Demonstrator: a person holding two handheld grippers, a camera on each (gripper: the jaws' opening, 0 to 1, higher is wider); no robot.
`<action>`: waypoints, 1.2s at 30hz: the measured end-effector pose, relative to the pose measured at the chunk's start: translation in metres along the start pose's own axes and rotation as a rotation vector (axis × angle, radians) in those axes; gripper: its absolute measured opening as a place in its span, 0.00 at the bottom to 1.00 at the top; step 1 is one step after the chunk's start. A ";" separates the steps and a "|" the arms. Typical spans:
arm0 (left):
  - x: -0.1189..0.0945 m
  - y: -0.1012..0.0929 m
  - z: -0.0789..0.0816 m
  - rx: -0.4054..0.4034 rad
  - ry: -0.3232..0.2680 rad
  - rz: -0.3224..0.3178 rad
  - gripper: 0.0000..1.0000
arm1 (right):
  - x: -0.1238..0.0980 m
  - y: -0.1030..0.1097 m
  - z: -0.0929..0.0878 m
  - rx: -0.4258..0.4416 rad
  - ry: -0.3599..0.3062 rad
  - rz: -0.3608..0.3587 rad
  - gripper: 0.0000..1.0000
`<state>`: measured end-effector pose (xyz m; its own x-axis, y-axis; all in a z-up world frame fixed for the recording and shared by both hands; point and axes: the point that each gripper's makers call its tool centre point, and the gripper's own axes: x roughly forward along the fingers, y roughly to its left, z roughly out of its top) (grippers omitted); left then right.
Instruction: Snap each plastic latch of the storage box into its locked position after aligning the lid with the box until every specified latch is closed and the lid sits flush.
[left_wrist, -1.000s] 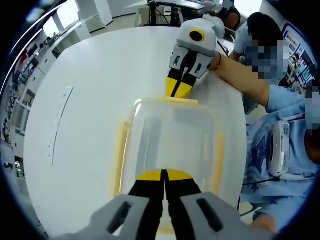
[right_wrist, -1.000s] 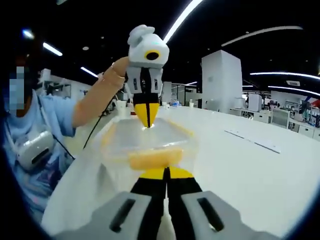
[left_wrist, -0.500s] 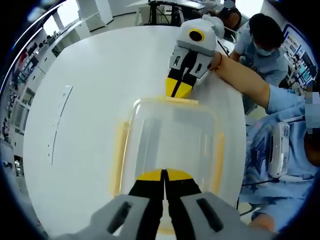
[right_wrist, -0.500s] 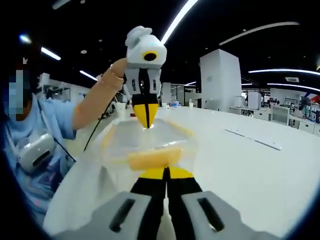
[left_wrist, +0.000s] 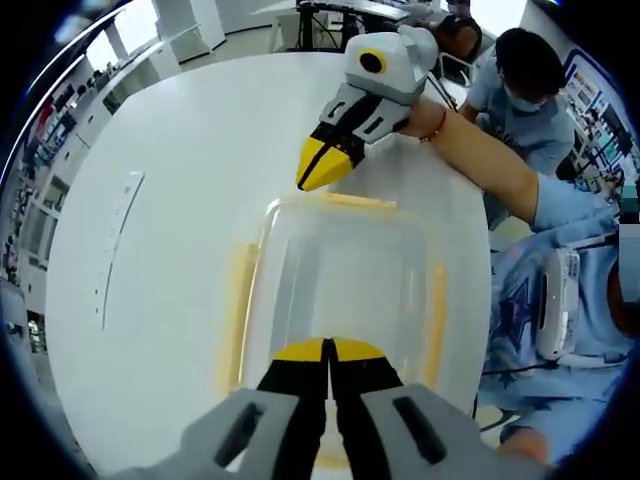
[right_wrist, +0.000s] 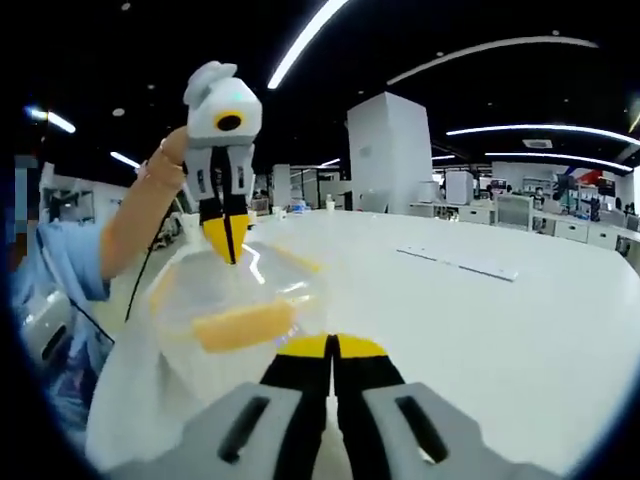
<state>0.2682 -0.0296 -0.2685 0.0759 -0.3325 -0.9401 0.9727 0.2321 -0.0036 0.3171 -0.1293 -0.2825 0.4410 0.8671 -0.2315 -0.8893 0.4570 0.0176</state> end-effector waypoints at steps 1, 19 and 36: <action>0.000 0.000 0.000 0.000 0.001 0.001 0.00 | 0.000 0.000 0.004 -0.011 -0.002 -0.003 0.00; 0.000 -0.001 0.003 0.037 -0.069 -0.020 0.00 | 0.044 0.071 0.067 -0.391 0.272 0.197 0.00; -0.001 -0.004 0.010 0.091 -0.175 0.010 0.00 | 0.067 0.093 0.037 -0.511 0.452 0.211 0.00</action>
<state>0.2663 -0.0393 -0.2645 0.1149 -0.4864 -0.8661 0.9870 0.1548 0.0440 0.2688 -0.0217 -0.2608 0.2580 0.7092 -0.6561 -0.9445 0.0420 -0.3259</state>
